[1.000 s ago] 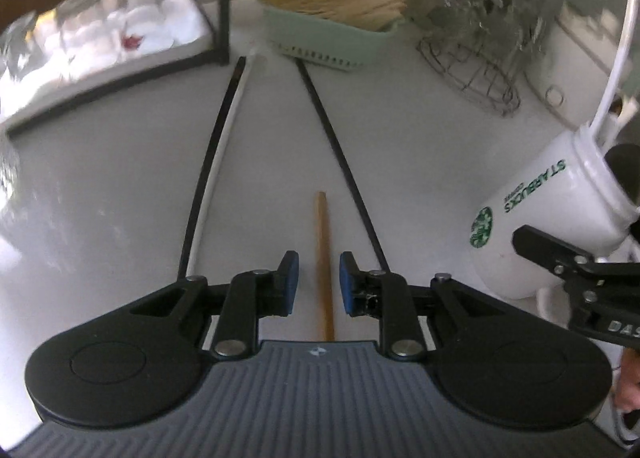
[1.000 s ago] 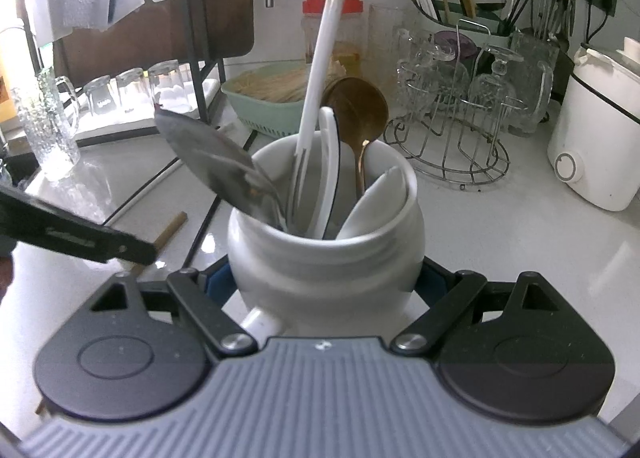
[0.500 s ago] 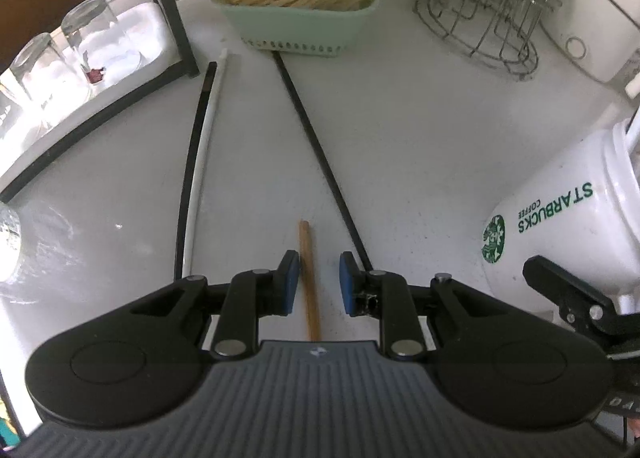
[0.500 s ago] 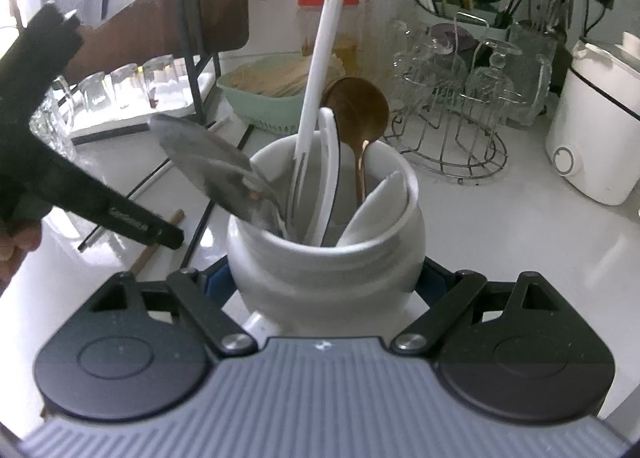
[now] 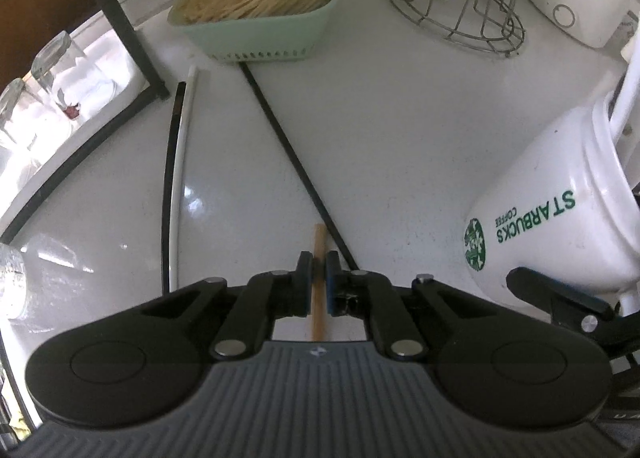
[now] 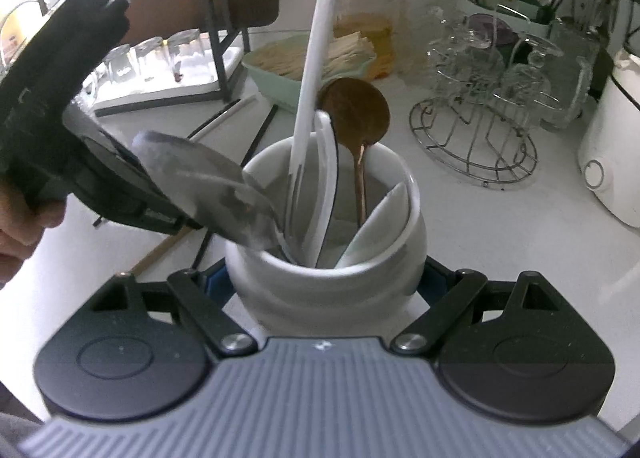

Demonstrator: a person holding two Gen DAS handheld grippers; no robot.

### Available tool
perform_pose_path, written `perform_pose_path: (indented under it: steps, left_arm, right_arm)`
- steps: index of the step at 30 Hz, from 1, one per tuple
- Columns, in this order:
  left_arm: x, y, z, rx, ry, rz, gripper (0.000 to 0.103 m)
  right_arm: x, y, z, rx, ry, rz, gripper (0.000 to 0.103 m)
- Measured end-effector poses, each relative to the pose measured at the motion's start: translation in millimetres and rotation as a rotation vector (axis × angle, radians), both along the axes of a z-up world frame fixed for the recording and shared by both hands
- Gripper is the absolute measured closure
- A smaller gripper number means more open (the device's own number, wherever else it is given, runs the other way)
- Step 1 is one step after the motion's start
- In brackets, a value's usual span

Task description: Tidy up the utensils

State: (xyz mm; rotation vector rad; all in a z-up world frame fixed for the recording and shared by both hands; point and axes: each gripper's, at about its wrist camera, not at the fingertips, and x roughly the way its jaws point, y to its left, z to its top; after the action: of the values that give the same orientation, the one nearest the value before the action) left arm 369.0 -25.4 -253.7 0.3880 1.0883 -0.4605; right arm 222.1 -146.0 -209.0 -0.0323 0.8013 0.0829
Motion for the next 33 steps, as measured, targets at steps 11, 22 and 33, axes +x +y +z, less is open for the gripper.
perform_pose_path:
  steps: [11, 22, 33]
  left_arm:
    - [-16.6, 6.3, 50.2, -0.053, -0.109, 0.016, 0.096]
    - [-62.5, 18.4, 124.2, -0.24, -0.234, 0.079, 0.096]
    - [-98.8, 24.8, 167.0, -0.335, -0.29, 0.102, 0.096]
  right_arm:
    - [2.8, -0.6, -0.2, -0.001, -0.011, 0.019, 0.012]
    - [15.1, 2.3, -1.5, 0.0, -0.025, 0.038, 0.011]
    - [24.9, 3.4, -2.5, 0.004, -0.036, 0.077, 0.012]
